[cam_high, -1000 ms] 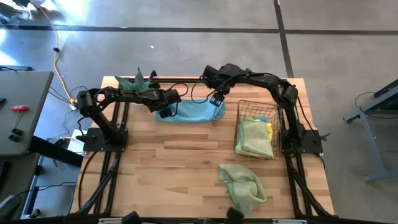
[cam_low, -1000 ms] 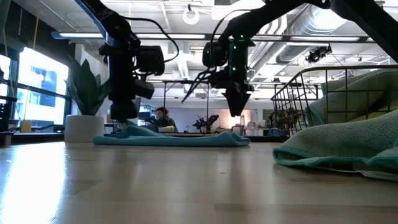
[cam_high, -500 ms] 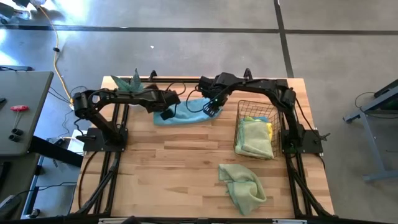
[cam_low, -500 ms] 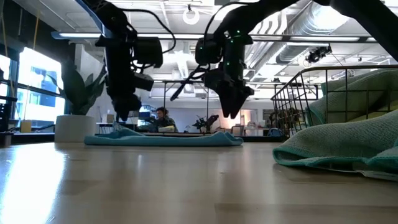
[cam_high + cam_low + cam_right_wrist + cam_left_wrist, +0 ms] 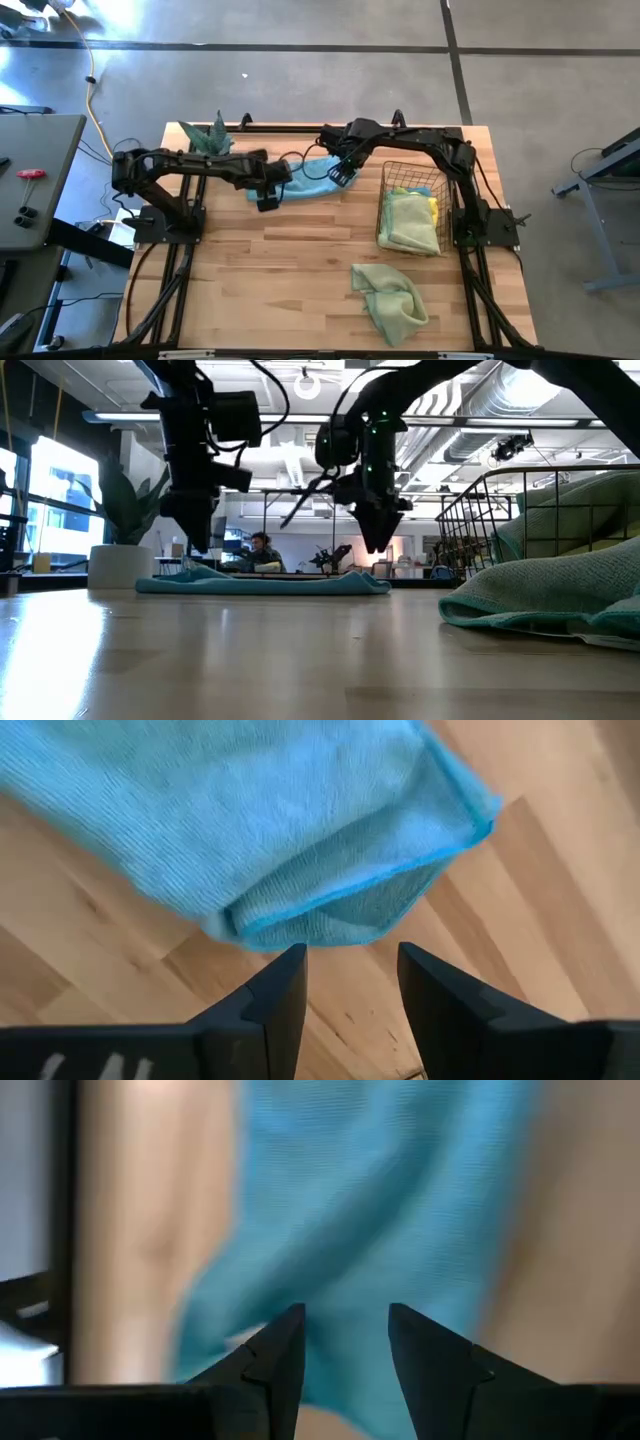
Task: Fold microfiber towels
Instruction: Fold the blue microfiber cloth
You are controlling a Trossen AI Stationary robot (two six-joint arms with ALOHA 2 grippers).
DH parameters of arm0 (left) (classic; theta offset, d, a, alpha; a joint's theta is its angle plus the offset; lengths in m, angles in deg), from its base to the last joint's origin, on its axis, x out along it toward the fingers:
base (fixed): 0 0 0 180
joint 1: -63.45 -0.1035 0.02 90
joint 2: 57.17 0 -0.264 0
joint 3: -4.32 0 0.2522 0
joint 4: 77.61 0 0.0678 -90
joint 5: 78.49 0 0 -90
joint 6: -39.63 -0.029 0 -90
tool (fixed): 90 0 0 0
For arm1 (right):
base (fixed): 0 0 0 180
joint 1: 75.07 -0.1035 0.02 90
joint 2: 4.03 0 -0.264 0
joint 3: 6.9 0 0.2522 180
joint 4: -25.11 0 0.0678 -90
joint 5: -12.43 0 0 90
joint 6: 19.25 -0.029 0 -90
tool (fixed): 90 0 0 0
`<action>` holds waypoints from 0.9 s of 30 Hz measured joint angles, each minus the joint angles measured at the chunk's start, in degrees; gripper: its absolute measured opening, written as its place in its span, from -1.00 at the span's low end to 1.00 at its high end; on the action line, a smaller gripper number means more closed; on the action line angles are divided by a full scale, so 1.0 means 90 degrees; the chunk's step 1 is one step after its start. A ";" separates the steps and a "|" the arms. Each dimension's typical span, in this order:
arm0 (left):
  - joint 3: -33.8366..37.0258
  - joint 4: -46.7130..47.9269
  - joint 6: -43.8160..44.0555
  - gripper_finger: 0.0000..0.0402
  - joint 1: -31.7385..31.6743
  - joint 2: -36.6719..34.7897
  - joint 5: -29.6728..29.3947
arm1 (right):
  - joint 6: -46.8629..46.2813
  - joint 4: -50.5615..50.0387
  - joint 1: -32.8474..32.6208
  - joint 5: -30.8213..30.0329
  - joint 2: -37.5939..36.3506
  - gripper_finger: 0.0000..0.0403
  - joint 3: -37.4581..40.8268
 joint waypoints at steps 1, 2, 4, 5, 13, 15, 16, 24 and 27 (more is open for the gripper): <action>0.0052 -0.0013 0.0004 -0.34 0.0054 -0.0003 0.0211 | 0.0011 0.0017 -0.0012 0.0016 -0.0001 -0.26 0.0086; 0.0130 -0.0046 0.0012 -0.34 0.0104 -0.0005 0.0292 | 0.0021 0.0032 -0.0034 0.0029 0.0001 -0.26 0.0186; 0.0329 -0.0198 0.0065 -0.34 0.0188 -0.0002 0.0267 | 0.0013 0.0130 -0.0058 0.0061 0.0001 -0.26 0.0413; 0.0434 -0.0272 0.0127 -0.34 0.0206 -0.0002 0.0211 | -0.0046 0.0246 -0.0071 0.0112 0.0001 -0.26 0.0536; 0.1184 -0.0590 0.0716 -0.34 0.0114 -0.0002 -0.0026 | -0.0315 0.1120 -0.0231 0.0344 0.0008 -0.26 0.0937; 0.1300 -0.0629 0.0862 -0.34 0.0075 0.0000 -0.0023 | -0.0343 0.1273 -0.0294 0.0363 0.0008 -0.26 0.0963; 0.1353 -0.0651 0.0924 -0.34 0.0058 0.0000 -0.0023 | -0.0389 0.1327 -0.0311 0.0398 0.0008 -0.26 0.0987; 0.1628 -0.0898 0.1191 -0.34 -0.0005 -0.0015 0.0076 | -0.0450 0.1669 -0.0390 0.0509 0.0008 -0.26 0.0991; 0.1629 -0.0903 0.1253 -0.34 -0.0005 -0.0017 0.0082 | -0.0428 0.1532 -0.0388 0.0509 0.0002 -0.26 0.0991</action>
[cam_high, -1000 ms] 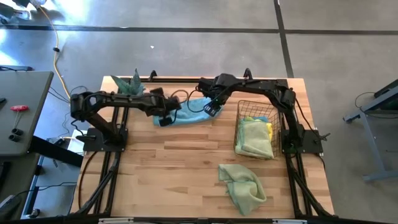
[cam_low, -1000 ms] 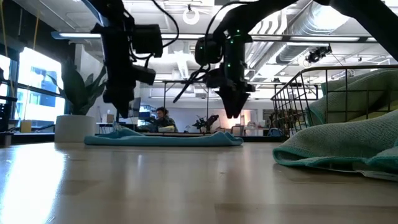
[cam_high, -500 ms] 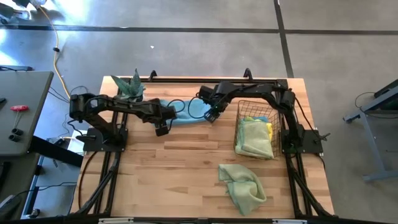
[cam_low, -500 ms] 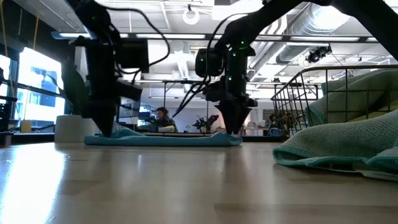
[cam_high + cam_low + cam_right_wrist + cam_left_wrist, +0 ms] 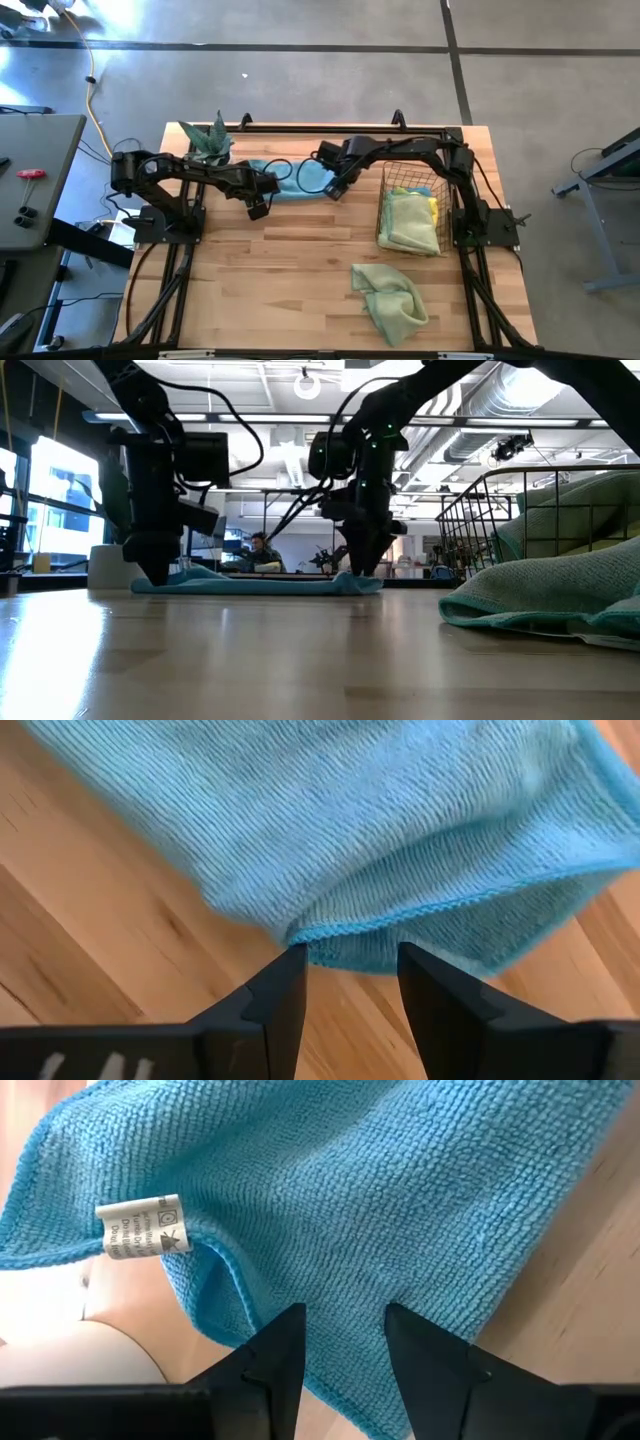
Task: Fold microfiber towels
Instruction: Fold the blue microfiber cloth
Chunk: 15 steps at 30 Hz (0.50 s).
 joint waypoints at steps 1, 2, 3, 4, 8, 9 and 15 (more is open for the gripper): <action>0.0000 -0.0002 -0.0002 -0.34 0.0000 0.0000 -0.0016 | 0.0026 -0.0064 0.0001 0.0000 -0.0009 -0.26 0.0000; 0.0002 -0.0002 -0.0002 -0.34 0.0000 0.0002 -0.0035 | 0.0031 -0.0144 0.0001 0.0000 -0.0017 -0.26 -0.0001; 0.0002 -0.0002 -0.0002 -0.34 0.0000 0.0002 -0.0044 | 0.0032 -0.0227 0.0001 0.0000 -0.0021 -0.26 -0.0002; 0.0002 -0.0005 -0.0002 -0.34 0.0000 0.0002 -0.0047 | 0.0039 -0.0320 0.0002 0.0000 -0.0021 -0.26 -0.0002; 0.0002 -0.0005 -0.0002 -0.34 0.0000 0.0005 -0.0052 | 0.0043 -0.0481 -0.0018 0.0027 -0.0021 -0.26 -0.0002; 0.0002 -0.0005 -0.0002 -0.34 0.0000 0.0005 -0.0052 | 0.0046 -0.0484 -0.0034 0.0066 -0.0023 -0.26 -0.0002; 0.0002 -0.0005 -0.0001 -0.34 0.0000 0.0010 -0.0002 | 0.0044 -0.0425 -0.0120 0.0116 -0.0346 -0.26 -0.0007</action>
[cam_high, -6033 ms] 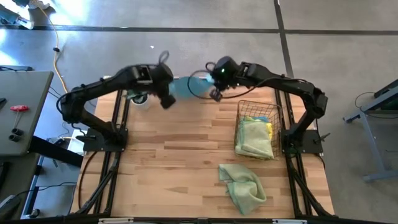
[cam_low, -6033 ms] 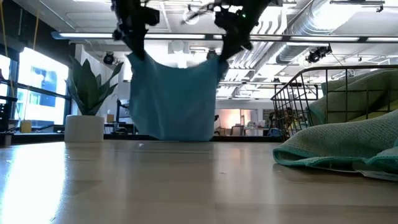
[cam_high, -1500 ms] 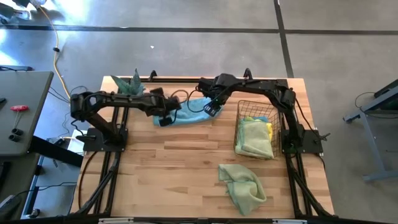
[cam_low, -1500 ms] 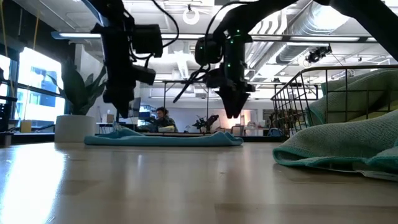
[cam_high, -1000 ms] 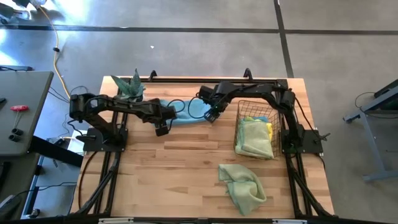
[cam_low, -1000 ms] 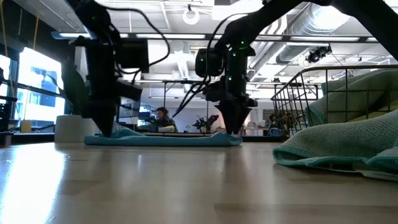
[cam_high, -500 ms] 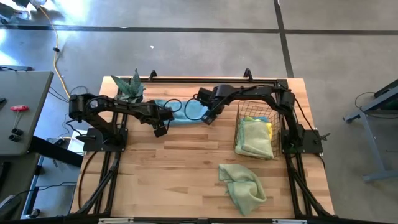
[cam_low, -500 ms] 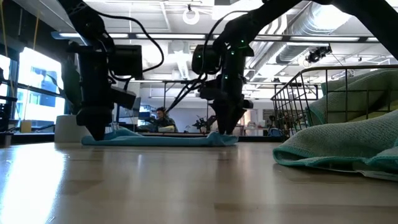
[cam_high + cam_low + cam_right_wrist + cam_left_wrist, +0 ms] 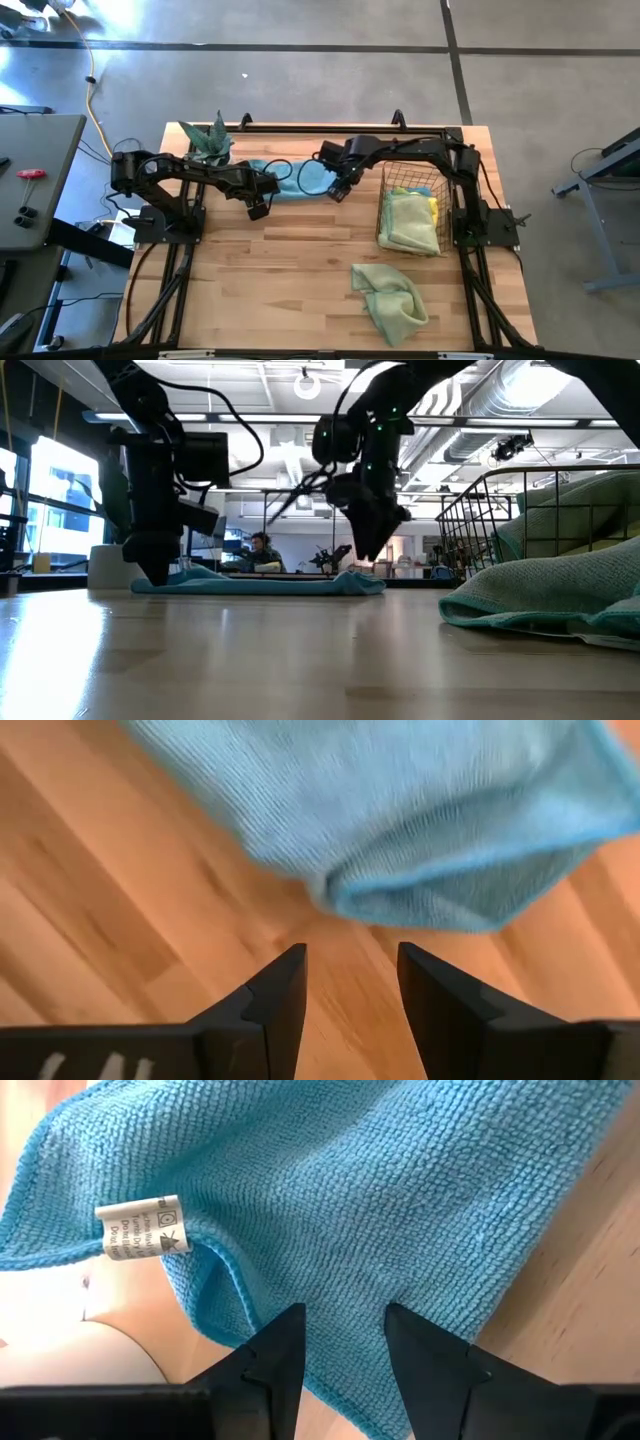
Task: Fold microfiber towels
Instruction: Fold the blue microfiber cloth
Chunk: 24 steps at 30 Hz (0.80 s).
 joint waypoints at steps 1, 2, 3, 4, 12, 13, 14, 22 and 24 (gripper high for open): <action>0.0000 -0.0001 0.0002 -0.34 0.0000 0.0000 0.0009 | -0.0002 0.0092 0.0000 -0.0024 -0.0032 -0.26 -0.0002; 0.0000 0.0000 0.0001 -0.34 0.0000 0.0000 0.0014 | -0.0028 0.0206 0.0000 -0.0086 -0.0037 -0.26 -0.0007; 0.0000 0.0000 0.0002 -0.34 0.0000 0.0000 0.0018 | -0.0047 0.0289 0.0002 -0.0118 -0.0031 -0.26 -0.0007; 0.0000 0.0000 0.0007 -0.34 0.0000 0.0000 0.0019 | -0.0049 0.0340 0.0002 -0.0121 -0.0001 -0.26 -0.0007; 0.0002 0.0000 0.0116 -0.34 0.0000 0.0005 0.0027 | -0.0174 0.0631 0.0002 -0.0258 0.0155 -0.26 -0.0005; 0.0002 0.0002 0.0116 -0.34 0.0000 0.0005 0.0025 | -0.0175 0.0628 0.0002 -0.0286 0.0160 -0.26 -0.0005; 0.0002 0.0000 0.0116 -0.34 0.0000 0.0005 0.0027 | -0.0175 0.0639 0.0002 -0.0286 0.0164 -0.26 -0.0005; 0.0005 0.0000 0.0116 -0.34 0.0002 0.0010 -0.0014 | -0.0393 0.0664 0.0005 -0.0364 0.0387 -0.26 -0.0005; 0.0005 -0.0002 0.0116 -0.34 0.0002 0.0010 -0.0021 | -0.0541 0.0696 0.0002 -0.0502 0.0408 -0.26 -0.0003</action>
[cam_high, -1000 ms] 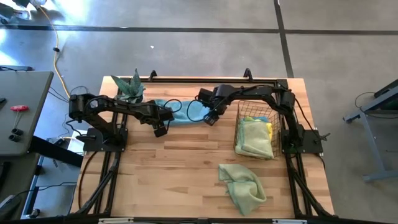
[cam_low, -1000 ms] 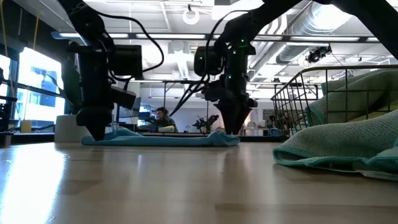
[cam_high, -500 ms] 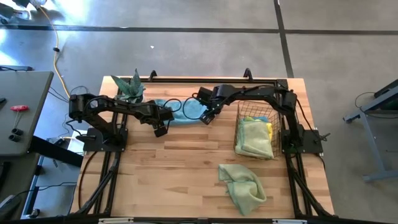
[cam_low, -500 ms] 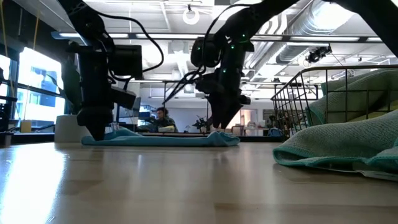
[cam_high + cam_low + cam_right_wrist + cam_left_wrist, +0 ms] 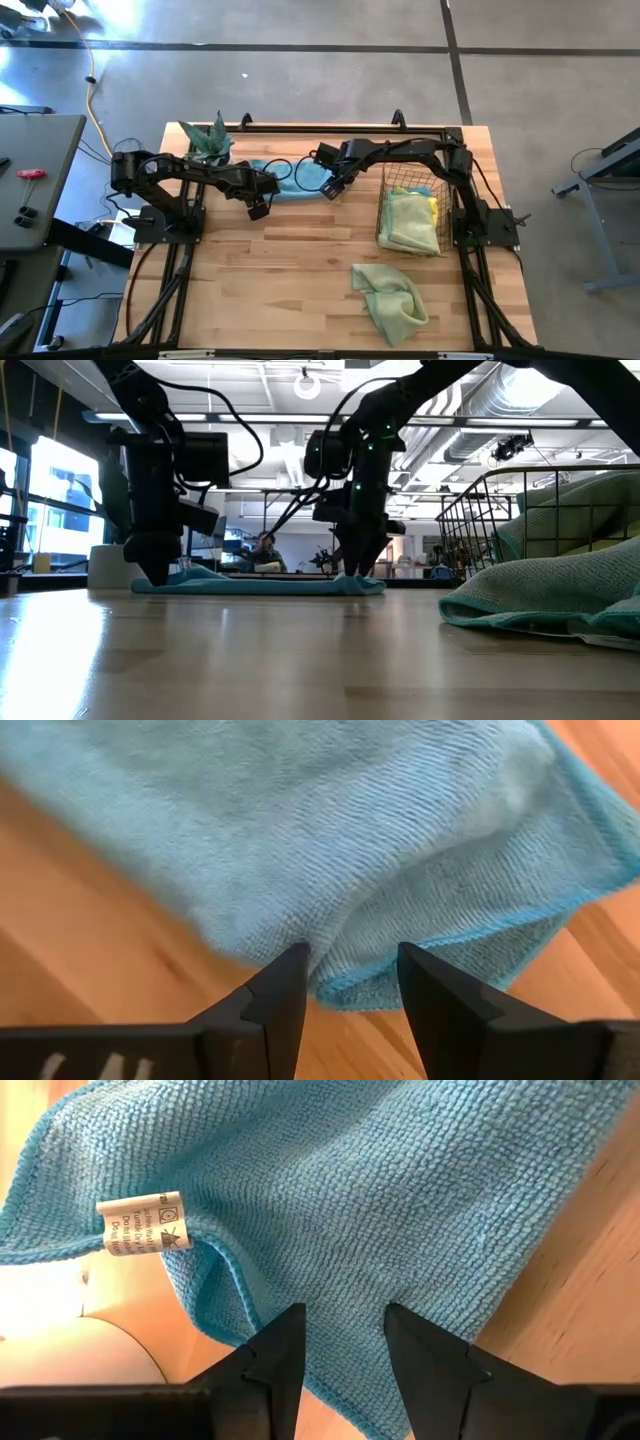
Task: Fold microfiber towels
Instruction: Fold the blue microfiber cloth
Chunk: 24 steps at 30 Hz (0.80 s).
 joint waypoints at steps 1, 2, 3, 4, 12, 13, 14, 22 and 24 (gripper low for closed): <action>0.0000 0.0000 0.0000 -0.34 0.0000 0.0000 -0.0005 | -0.0078 -0.0009 0.0000 -0.0088 0.0000 -0.26 0.0001; 0.0000 0.0000 0.0000 -0.34 0.0000 0.0000 -0.0005 | -0.0172 -0.0008 0.0000 -0.0131 0.0000 -0.26 0.0001; 0.0000 0.0000 -0.0002 -0.34 0.0000 0.0000 -0.0005 | -0.0288 -0.0022 0.0000 -0.0137 0.0000 -0.26 0.0001; 0.0000 0.0000 0.0000 -0.34 0.0000 0.0000 -0.0008 | -0.0406 -0.0067 0.0000 -0.0139 0.0000 -0.26 0.0001; 0.0002 -0.0003 -0.0002 -0.34 0.0000 0.0000 -0.0012 | -0.0533 -0.0236 -0.0164 -0.0164 -0.0118 -0.26 0.0003; 0.0002 -0.0003 -0.0001 -0.34 0.0000 0.0000 -0.0012 | -0.0533 -0.0264 -0.0194 -0.0171 -0.0165 -0.26 0.0003; 0.0002 -0.0003 0.0000 -0.34 0.0000 0.0000 -0.0012 | -0.0562 -0.0291 -0.0227 -0.0209 -0.0209 -0.26 0.0003; 0.0002 0.0000 0.0085 -0.34 0.0001 0.0000 -0.0005 | -0.0678 -0.0281 -0.0369 -0.0564 -0.0162 -0.26 0.0003; 0.0002 0.0000 0.0169 -0.34 0.0017 0.0000 -0.0003 | -0.0678 -0.0323 -0.0376 -0.0589 -0.0076 -0.26 0.0008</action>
